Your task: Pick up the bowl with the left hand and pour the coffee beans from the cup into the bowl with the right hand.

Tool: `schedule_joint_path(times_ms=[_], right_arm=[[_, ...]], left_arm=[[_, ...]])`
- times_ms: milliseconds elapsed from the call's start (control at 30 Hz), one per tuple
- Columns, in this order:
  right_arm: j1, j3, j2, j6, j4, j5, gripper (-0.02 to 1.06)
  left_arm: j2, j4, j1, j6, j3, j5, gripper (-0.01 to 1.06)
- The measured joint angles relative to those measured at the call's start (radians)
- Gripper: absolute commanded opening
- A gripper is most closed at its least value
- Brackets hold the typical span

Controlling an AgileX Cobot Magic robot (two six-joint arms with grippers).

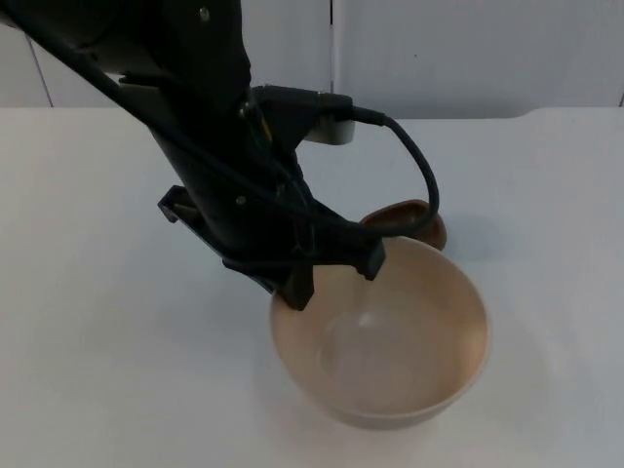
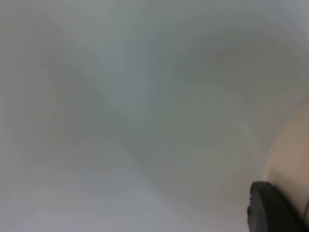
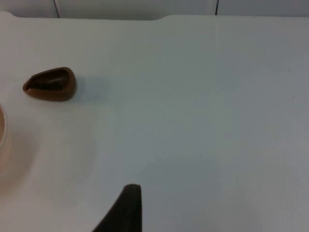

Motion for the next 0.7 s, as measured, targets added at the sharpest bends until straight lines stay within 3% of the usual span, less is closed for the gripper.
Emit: schedule_joint_path(times_ms=[267, 433, 600, 700], right_arm=[[0.000, 0.000, 0.000, 0.000, 0.000, 0.000, 1.05], [0.000, 0.000, 0.000, 0.000, 0.000, 0.000, 1.05], [0.000, -0.020, 0.029, 0.000, 0.000, -0.020, 1.05], [0.000, -0.067, 0.130, 0.000, 0.000, -0.061, 1.05]], left_arm=[[0.000, 0.000, 0.000, -0.005, 0.000, 0.012, 0.00], [0.000, 0.010, 0.000, -0.075, 0.000, 0.022, 0.00], [0.000, 0.090, 0.000, -0.217, 0.000, 0.026, 0.00], [0.000, 0.203, 0.000, -0.367, 0.000, 0.034, 0.00]])
